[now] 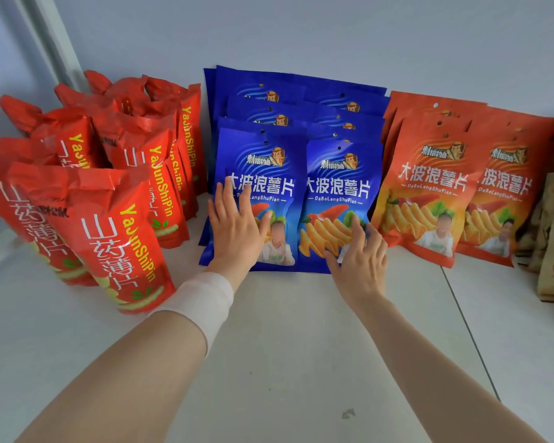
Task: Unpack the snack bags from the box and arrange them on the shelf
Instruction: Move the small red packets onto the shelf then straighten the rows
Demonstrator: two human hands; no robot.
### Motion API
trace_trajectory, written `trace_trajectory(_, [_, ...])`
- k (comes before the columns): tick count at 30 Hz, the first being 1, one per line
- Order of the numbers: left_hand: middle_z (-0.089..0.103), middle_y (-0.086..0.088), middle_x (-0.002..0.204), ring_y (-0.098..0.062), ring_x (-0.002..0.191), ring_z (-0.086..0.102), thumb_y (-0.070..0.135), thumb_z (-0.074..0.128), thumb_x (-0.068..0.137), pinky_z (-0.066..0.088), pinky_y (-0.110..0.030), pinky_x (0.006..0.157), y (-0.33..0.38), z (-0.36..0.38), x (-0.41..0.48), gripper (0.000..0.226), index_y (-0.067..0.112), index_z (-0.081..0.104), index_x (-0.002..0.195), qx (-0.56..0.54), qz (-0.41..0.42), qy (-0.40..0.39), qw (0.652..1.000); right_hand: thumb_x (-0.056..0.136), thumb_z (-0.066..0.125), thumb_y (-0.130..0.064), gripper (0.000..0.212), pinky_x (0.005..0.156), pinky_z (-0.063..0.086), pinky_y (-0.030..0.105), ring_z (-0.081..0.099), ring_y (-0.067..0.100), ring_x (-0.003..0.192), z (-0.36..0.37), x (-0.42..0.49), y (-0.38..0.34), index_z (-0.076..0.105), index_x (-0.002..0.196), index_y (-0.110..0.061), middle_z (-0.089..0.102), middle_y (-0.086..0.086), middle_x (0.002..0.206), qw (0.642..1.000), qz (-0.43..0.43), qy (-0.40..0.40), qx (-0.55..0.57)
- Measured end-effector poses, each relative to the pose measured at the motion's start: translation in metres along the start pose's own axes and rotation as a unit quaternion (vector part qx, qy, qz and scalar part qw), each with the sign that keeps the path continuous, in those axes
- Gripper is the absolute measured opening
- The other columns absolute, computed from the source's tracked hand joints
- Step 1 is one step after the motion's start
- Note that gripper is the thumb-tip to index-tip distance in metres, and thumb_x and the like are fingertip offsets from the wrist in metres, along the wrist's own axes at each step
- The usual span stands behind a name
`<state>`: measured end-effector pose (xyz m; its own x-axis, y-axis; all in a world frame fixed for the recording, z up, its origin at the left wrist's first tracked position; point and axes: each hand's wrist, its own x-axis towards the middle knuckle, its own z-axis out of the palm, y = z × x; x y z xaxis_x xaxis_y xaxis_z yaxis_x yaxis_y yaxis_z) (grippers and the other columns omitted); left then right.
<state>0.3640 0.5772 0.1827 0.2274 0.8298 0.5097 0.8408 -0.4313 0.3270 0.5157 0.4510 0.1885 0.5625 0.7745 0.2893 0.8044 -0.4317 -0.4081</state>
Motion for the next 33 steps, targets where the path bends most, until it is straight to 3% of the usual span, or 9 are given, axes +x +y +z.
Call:
trace_trajectory(9, [0.030, -0.022, 0.148, -0.038, 0.139, 0.026, 0.042, 0.052, 0.091, 0.022, -0.052, 0.111, 0.004, -0.004, -0.002, 0.061, 0.005, 0.040, 0.137, 0.041, 0.001, 0.000, 0.999, 0.083, 0.064, -0.036, 0.078, 0.109, 0.027, 0.046, 0.022, 0.035, 0.138, -0.003, -0.002, 0.005, 0.026, 0.145, -0.010, 0.024, 0.019, 0.149, 1.000, -0.011, -0.003, -0.005])
trace_trajectory(16, [0.029, -0.022, 0.149, -0.036, 0.140, 0.023, 0.039, 0.047, 0.094, 0.017, -0.046, 0.114, 0.020, -0.043, 0.001, 0.059, 0.005, 0.036, 0.140, 0.104, 0.067, -0.037, 0.992, 0.084, 0.064, -0.030, 0.064, 0.108, 0.028, 0.049, 0.030, 0.038, 0.133, -0.029, -0.001, -0.005, 0.038, 0.138, -0.007, 0.031, 0.019, 0.146, 0.991, -0.113, 0.002, -0.072])
trace_trajectory(18, [0.045, -0.021, 0.139, -0.035, 0.135, 0.033, 0.040, 0.052, 0.091, 0.024, -0.045, 0.112, 0.023, -0.064, 0.001, 0.053, 0.006, 0.049, 0.131, 0.179, 0.147, -0.035, 0.972, 0.089, 0.057, -0.033, 0.057, 0.106, 0.029, 0.043, 0.032, 0.034, 0.130, -0.042, 0.002, -0.019, 0.038, 0.137, -0.010, 0.034, 0.014, 0.143, 0.983, -0.145, -0.033, -0.111])
trace_trajectory(20, [0.065, -0.013, 0.109, -0.030, 0.114, 0.056, 0.041, 0.065, 0.080, 0.041, -0.040, 0.100, 0.023, -0.089, -0.001, 0.041, 0.010, 0.065, 0.106, 0.268, 0.227, -0.031, 0.936, 0.093, 0.049, -0.034, 0.048, 0.103, 0.031, 0.038, 0.035, 0.030, 0.126, -0.054, 0.004, -0.036, 0.038, 0.135, -0.012, 0.037, 0.009, 0.139, 0.970, -0.181, -0.061, -0.149])
trace_trajectory(22, [0.068, -0.004, 0.082, -0.023, 0.085, 0.064, 0.041, 0.071, 0.069, 0.050, -0.033, 0.083, 0.022, -0.120, -0.007, 0.031, 0.015, 0.067, 0.086, 0.327, 0.257, -0.037, 0.909, 0.095, 0.044, -0.031, 0.041, 0.098, 0.033, 0.037, 0.040, 0.029, 0.121, -0.063, 0.000, -0.053, 0.041, 0.131, -0.012, 0.043, 0.008, 0.132, 0.955, -0.225, -0.078, -0.177])
trace_trajectory(24, [0.066, -0.001, 0.072, -0.020, 0.073, 0.064, 0.042, 0.070, 0.066, 0.049, -0.028, 0.071, 0.016, -0.153, -0.017, 0.029, 0.017, 0.065, 0.079, 0.356, 0.271, -0.044, 0.893, 0.095, 0.044, -0.028, 0.037, 0.097, 0.035, 0.038, 0.043, 0.029, 0.119, -0.070, -0.008, -0.073, 0.044, 0.129, -0.011, 0.046, 0.009, 0.128, 0.935, -0.271, -0.090, -0.212])
trace_trajectory(27, [0.068, -0.003, 0.083, -0.023, 0.082, 0.064, 0.041, 0.063, 0.076, 0.047, -0.029, 0.069, 0.008, -0.200, -0.038, 0.028, 0.016, 0.064, 0.089, 0.383, 0.257, -0.060, 0.885, 0.095, 0.045, -0.027, 0.037, 0.095, 0.037, 0.039, 0.044, 0.029, 0.118, -0.078, -0.023, -0.104, 0.045, 0.128, -0.010, 0.049, 0.010, 0.127, 0.912, -0.316, -0.101, -0.242])
trace_trajectory(30, [0.065, -0.010, 0.103, -0.029, 0.100, 0.059, 0.036, 0.051, 0.088, 0.044, -0.036, 0.080, -0.006, -0.240, -0.055, 0.031, 0.010, 0.059, 0.104, 0.369, 0.217, -0.048, 0.903, 0.095, 0.042, -0.023, 0.036, 0.093, 0.038, 0.039, 0.044, 0.029, 0.119, -0.081, -0.038, -0.134, 0.046, 0.128, -0.011, 0.049, 0.009, 0.128, 0.903, -0.344, -0.095, -0.238])
trace_trajectory(33, [0.063, -0.014, 0.105, -0.033, 0.102, 0.057, 0.035, 0.048, 0.091, 0.043, -0.040, 0.082, -0.027, -0.275, -0.069, 0.035, 0.006, 0.058, 0.107, 0.356, 0.163, -0.037, 0.920, 0.093, 0.046, -0.026, 0.038, 0.094, 0.038, 0.040, 0.043, 0.030, 0.120, -0.080, -0.054, -0.161, 0.044, 0.128, -0.011, 0.048, 0.010, 0.127, 0.899, -0.363, -0.095, -0.227])
